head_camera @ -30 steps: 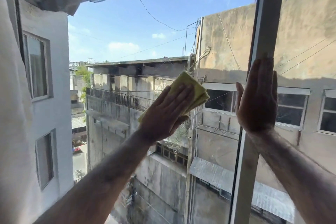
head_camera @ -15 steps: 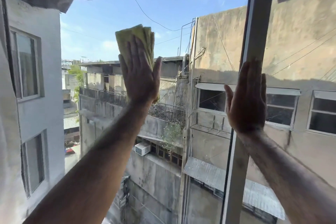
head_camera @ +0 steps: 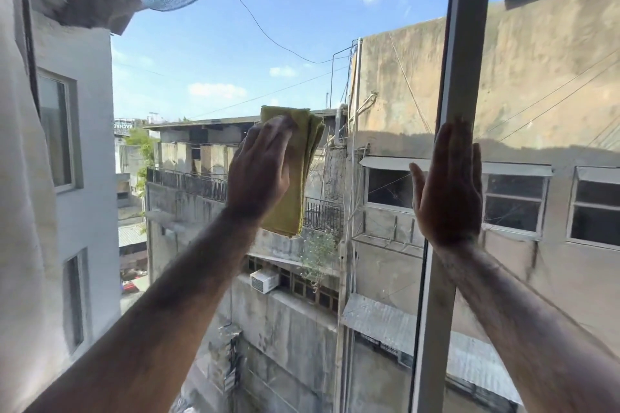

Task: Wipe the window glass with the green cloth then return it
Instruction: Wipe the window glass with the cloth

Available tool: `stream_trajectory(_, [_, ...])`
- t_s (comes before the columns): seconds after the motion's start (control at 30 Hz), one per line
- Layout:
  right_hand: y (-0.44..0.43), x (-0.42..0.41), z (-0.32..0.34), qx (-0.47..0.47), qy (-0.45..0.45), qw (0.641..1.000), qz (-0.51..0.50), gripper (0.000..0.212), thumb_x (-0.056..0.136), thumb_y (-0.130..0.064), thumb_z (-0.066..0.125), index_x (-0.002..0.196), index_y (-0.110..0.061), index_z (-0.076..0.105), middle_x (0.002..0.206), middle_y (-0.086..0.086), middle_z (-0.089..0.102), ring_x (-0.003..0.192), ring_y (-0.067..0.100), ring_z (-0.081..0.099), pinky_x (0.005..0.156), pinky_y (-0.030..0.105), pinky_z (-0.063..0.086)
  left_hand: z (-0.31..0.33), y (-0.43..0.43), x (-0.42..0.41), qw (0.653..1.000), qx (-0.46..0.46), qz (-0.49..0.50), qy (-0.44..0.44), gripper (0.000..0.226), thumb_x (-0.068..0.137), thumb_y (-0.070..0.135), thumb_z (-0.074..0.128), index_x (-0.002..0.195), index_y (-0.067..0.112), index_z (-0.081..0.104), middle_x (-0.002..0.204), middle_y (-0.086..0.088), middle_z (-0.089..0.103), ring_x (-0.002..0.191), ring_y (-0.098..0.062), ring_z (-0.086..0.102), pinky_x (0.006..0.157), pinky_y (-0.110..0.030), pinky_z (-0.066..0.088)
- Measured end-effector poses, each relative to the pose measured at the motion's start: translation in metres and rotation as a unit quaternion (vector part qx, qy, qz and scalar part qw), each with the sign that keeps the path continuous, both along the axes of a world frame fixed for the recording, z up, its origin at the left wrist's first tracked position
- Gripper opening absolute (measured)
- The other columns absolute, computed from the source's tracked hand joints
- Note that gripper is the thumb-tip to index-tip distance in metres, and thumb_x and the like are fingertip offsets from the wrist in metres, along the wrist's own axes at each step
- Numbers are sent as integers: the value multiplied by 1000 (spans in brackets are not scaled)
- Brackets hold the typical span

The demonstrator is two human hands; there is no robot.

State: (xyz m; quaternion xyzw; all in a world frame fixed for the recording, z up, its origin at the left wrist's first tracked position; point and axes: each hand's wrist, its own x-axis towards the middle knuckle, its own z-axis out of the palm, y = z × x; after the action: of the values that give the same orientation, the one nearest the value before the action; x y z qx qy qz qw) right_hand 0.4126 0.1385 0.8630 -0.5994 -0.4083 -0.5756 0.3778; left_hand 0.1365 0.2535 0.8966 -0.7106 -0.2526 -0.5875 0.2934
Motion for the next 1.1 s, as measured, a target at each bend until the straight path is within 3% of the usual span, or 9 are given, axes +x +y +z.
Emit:
stream_trajectory(0.27, [1, 0, 0, -1, 2, 1000, -1, 71, 116, -38, 37, 167, 3, 12, 176, 25, 14, 166, 35, 16, 135, 50, 22, 34, -11, -11, 992, -121, -8, -21, 72, 90, 0, 75, 153, 2, 42, 144, -21, 59, 135, -32, 56, 116, -32, 44])
stream_trajectory(0.47, [-11, -11, 2, -32, 27, 999, 31, 75, 113, -39, 44, 165, 6, 15, 176, 27, 16, 165, 37, 17, 134, 52, 24, 60, -32, -9, 986, -152, 53, 51, 27, 87, -2, 70, 114, 0, 74, 105, -20, 69, 95, -38, 70, 77, -35, 54])
stream_trajectory(0.6, [-30, -29, 8, -75, 72, 990, 93, 86, 110, -54, 37, 166, 6, 13, 176, 27, 13, 165, 37, 15, 135, 52, 22, 61, -43, -24, 981, -191, 0, 44, 35, 84, 7, 80, 118, 4, 72, 110, -20, 73, 98, -35, 71, 77, -35, 52])
stream_trajectory(0.7, [-48, -52, 6, -132, 39, 971, 194, 91, 104, -57, 51, 165, 3, 21, 167, 28, 38, 148, 41, 50, 119, 55, 48, 53, -53, -31, 970, -234, -64, 0, 39, 79, 17, 87, 113, 6, 72, 109, -18, 78, 90, -25, 67, 79, -31, 51])
stream_trajectory(0.77, [-54, -72, 3, -203, 71, 929, 301, 94, 98, -51, 67, 166, -4, 24, 158, 25, 52, 129, 37, 66, 105, 54, 60, 45, -61, -32, 955, -272, -110, -38, 36, 78, 19, 88, 109, 8, 73, 107, -16, 79, 86, -19, 61, 76, -25, 45])
stream_trajectory(0.87, [-57, -94, -3, -301, 241, 845, 370, 96, 89, -48, 80, 164, -12, 33, 159, 18, 53, 138, 30, 59, 115, 52, 52, 29, -71, -31, 929, -319, -164, -89, 32, 80, 17, 86, 107, 9, 73, 107, -14, 78, 86, -19, 63, 65, -21, 46])
stream_trajectory(0.93, [-58, -97, -4, -338, 364, 771, 399, 66, 87, -41, 84, 142, -11, 61, 141, 20, 69, 119, 26, 67, 102, 43, 56, 17, -76, -33, 905, -350, -197, -138, 32, 83, 14, 83, 111, 6, 72, 107, -16, 77, 86, -22, 65, 57, -18, 47])
stream_trajectory(1.0, [-60, -93, -11, -315, 453, 701, 452, 37, 89, -29, 83, 118, -7, 76, 114, 23, 77, 101, 26, 67, 89, 38, 53, 1, -75, -39, 855, -407, -252, -200, 33, 86, 13, 80, 116, 4, 71, 109, -17, 76, 93, -29, 71, 62, -32, 61])
stream_trajectory(1.1, [-67, -86, -30, -243, 553, 590, 536, 35, 91, -20, 82, 121, -6, 74, 107, 10, 78, 105, 29, 74, 77, 34, 64, -33, -76, -50, 733, -509, -368, -262, 24, 91, 21, 77, 110, 9, 70, 112, -13, 73, 96, -26, 73, 61, -32, 67])
